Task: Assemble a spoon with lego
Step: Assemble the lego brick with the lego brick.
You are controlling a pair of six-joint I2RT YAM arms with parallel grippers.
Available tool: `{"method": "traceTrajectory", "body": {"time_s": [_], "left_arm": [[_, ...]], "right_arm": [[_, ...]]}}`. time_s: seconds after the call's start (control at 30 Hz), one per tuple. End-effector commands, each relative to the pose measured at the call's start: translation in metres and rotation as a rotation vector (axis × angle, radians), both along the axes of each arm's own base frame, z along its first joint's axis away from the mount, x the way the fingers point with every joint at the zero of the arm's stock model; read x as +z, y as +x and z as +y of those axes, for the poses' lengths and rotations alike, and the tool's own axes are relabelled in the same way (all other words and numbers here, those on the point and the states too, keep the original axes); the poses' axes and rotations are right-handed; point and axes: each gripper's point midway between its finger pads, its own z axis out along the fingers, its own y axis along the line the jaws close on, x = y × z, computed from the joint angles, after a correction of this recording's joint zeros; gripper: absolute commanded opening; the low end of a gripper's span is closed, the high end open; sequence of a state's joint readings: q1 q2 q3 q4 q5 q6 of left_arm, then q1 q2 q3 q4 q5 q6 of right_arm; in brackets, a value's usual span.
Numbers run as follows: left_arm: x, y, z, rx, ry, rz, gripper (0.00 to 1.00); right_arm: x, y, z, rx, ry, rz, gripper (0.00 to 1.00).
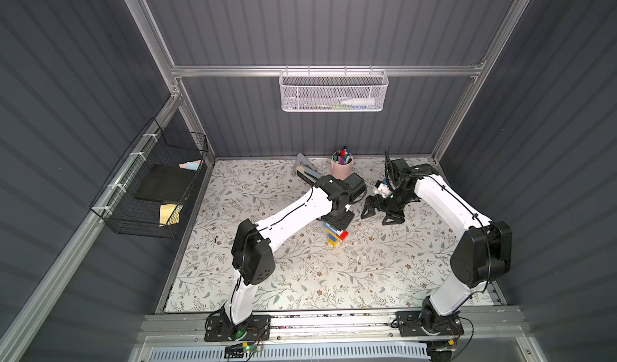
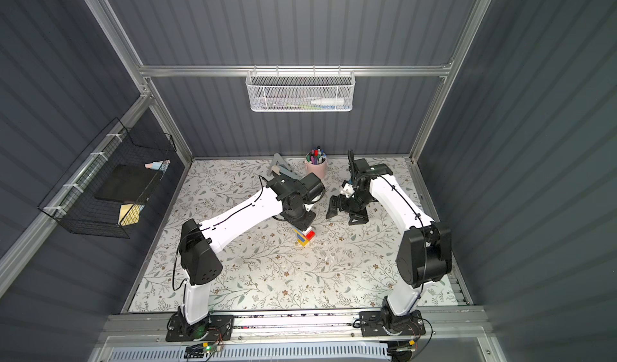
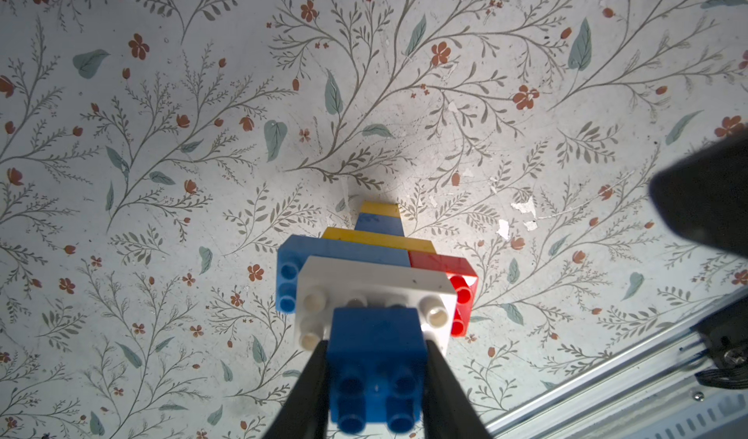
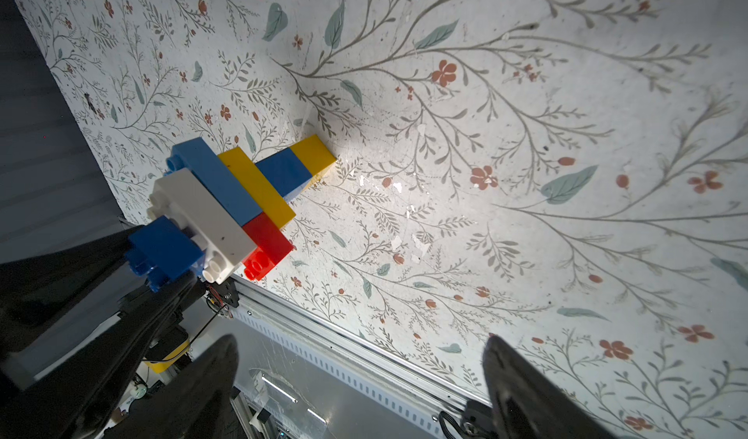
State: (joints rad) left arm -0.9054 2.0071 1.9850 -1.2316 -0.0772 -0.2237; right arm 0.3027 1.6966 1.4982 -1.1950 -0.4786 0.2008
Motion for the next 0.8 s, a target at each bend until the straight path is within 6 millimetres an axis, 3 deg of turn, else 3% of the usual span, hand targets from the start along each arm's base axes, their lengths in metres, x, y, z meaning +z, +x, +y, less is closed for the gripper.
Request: {"method": "traceTrajectory", "body": {"time_s": [0.0, 0.53, 0.77], "left_arm": [[0.001, -0.003, 0.004, -0.026, 0.007, 0.016, 0.33], [-0.012, 0.001, 0.018, -0.013, 0.051, 0.035, 0.35], [-0.014, 0.005, 0.008, -0.047, 0.024, 0.039, 0.35]], "right_arm": [[-0.003, -0.007, -0.001, 0.017, 0.011, 0.019, 0.94], [-0.001, -0.016, -0.001, 0.029, 0.027, 0.012, 0.94], [-0.001, -0.017, 0.000, 0.031, 0.032, 0.017, 0.94]]}}
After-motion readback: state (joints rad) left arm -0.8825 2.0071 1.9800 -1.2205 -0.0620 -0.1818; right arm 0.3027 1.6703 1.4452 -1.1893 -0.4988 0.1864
